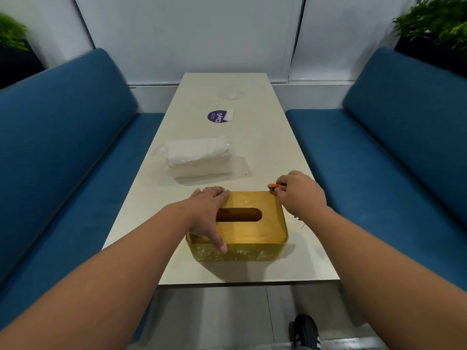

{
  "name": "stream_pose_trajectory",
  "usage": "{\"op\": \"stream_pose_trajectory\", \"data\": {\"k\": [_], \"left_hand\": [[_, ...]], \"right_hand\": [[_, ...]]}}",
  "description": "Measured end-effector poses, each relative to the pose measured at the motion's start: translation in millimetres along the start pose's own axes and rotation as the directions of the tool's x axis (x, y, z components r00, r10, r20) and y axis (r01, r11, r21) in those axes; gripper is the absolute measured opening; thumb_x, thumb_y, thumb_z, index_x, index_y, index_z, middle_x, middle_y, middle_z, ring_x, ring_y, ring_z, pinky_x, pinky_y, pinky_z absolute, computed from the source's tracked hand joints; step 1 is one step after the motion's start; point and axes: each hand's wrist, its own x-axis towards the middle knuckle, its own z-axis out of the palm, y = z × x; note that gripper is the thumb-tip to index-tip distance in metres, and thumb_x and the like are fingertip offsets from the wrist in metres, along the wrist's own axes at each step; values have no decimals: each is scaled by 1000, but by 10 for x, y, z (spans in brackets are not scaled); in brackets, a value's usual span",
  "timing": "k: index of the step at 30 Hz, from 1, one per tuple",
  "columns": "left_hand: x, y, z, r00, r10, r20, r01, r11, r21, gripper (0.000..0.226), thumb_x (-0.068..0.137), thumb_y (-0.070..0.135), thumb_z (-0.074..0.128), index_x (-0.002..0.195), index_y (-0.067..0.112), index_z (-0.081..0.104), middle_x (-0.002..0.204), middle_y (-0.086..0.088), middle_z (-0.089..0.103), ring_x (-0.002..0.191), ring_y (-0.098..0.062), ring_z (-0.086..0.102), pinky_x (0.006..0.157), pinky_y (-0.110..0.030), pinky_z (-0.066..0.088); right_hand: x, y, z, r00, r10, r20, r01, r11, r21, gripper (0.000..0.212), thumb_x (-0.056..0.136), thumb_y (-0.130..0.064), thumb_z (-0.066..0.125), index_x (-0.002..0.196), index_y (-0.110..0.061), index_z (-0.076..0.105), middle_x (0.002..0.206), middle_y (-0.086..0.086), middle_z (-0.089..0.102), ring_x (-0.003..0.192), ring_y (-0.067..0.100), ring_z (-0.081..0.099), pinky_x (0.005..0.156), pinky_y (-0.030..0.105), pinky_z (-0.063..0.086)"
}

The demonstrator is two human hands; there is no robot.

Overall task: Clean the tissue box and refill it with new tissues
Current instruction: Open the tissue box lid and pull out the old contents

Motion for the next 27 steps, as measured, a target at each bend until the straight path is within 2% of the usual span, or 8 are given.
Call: {"op": "stream_pose_trajectory", "data": {"k": [8,16,19,21,23,24,26,27], "left_hand": [[15,-29,24,1000,2,-6,-2,1000,-1,144,46,71,81,153,30,-6,159,12,-4,147,-28,-7,120,-49,6],[-37,20,-26,999,-28,16,28,1000,0,140,49,68,82,153,31,-5,159,14,-5,147,-29,-6,117,-52,12],[-66,47,-52,1000,4,-28,-3,1000,10,126,61,75,69,154,26,-1,161,8,-8,147,-25,-11,118,-47,1],[-131,152,-119,981,16,-191,-47,987,-156,105,73,76,54,154,22,13,162,4,2,148,-22,-4,118,-43,4],[-222,302,-239,939,-62,-338,-150,811,-566,78,81,72,41,142,24,40,151,3,36,143,-23,27,112,-37,26],[-274,377,-303,926,-112,-361,-228,596,-770,69,80,72,36,130,27,50,136,5,52,132,-24,44,106,-35,37],[-346,433,-392,907,-230,-353,-293,259,-920,57,81,71,40,117,29,55,118,0,64,111,-24,61,96,-41,50],[-378,418,-420,889,-297,-347,-297,201,-933,51,86,66,46,117,27,55,113,-3,66,106,-25,63,94,-45,52]], "right_hand": [[-421,-42,76,992,-122,35,121,992,48,26,95,-41,54,111,-27,70,103,-9,58,88,13,54,69,28,49],[-76,-180,-18,1000,-11,25,9,998,56,28,95,-42,53,111,-25,68,106,-4,60,86,13,53,68,30,51],[-77,-433,-191,999,18,-36,-8,966,259,34,92,-49,57,111,-23,67,100,-4,62,85,14,56,71,28,48],[-62,-675,-365,998,63,-25,-44,878,476,37,91,-57,55,104,-23,65,92,-6,63,81,11,57,71,28,47],[-46,-951,-525,996,86,40,-92,770,631,44,91,-65,46,93,-23,61,86,-6,62,80,10,57,74,31,49],[-41,-1088,-568,993,81,90,-121,696,708,49,91,-68,41,90,-23,61,87,-3,64,84,15,60,80,36,52],[-83,-1359,-622,971,45,234,-222,527,820,63,87,-75,34,102,-22,64,102,5,66,97,24,62,93,43,51],[-108,-1464,-627,950,12,311,-279,478,833,73,85,-78,31,116,-20,61,112,6,64,104,27,60,98,44,48]]}}
